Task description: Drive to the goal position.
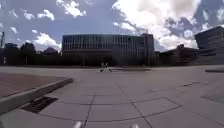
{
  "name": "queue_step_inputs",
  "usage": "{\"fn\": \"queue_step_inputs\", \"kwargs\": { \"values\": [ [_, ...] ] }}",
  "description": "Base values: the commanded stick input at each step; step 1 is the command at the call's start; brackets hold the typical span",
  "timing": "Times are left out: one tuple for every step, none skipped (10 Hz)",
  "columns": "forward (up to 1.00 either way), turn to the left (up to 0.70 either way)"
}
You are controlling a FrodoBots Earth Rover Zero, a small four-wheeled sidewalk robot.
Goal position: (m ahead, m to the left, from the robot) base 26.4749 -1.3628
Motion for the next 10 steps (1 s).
{"fn": "queue_step_inputs", "kwargs": {
  "values": [
    [0.05,0.00],
    [0.06,0.00],
    [0.05,0.00],
    [0.05,0.00],
    [0.06,0.00],
    [0.05,0.00],
    [0.06,0.00],
    [0.05,0.00],
    [0.06,0.00],
    [0.06,0.00]
  ]
}}
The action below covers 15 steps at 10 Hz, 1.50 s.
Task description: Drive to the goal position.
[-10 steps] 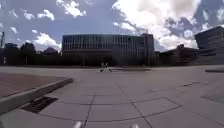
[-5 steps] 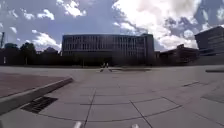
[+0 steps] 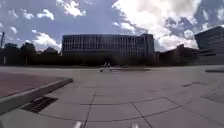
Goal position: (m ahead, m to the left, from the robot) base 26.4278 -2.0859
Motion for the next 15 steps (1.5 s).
{"fn": "queue_step_inputs", "kwargs": {
  "values": [
    [0.06,0.00],
    [0.06,0.00],
    [0.06,0.00],
    [0.06,0.00],
    [0.06,0.00],
    [0.05,0.00],
    [0.05,0.00],
    [0.05,0.00],
    [0.05,0.00],
    [0.05,0.00],
    [0.06,0.00],
    [0.06,0.00],
    [0.06,0.00],
    [0.06,0.00],
    [0.06,0.00]
  ]
}}
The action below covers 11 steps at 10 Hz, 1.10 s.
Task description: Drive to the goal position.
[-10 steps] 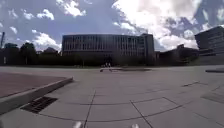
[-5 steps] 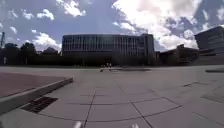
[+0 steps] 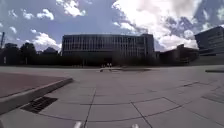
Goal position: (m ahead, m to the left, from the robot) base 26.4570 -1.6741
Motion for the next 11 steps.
{"fn": "queue_step_inputs", "kwargs": {
  "values": [
    [0.06,0.00],
    [0.06,0.00],
    [0.05,0.00],
    [0.05,0.00],
    [0.06,0.00],
    [0.05,0.00],
    [0.05,0.00],
    [0.06,0.00],
    [0.05,0.00],
    [0.05,0.00],
    [0.06,0.00]
  ]
}}
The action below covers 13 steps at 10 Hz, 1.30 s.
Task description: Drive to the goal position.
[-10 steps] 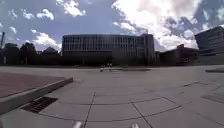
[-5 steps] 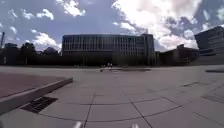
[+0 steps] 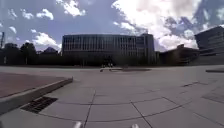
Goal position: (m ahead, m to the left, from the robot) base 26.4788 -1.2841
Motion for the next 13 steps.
{"fn": "queue_step_inputs", "kwargs": {
  "values": [
    [0.06,0.00],
    [0.06,0.00],
    [0.06,0.00],
    [0.06,0.00],
    [0.06,0.00],
    [0.06,0.00],
    [0.06,0.00],
    [0.06,0.00],
    [0.05,0.00],
    [0.05,0.00],
    [0.06,0.00],
    [0.05,0.00],
    [0.05,0.00]
  ]
}}
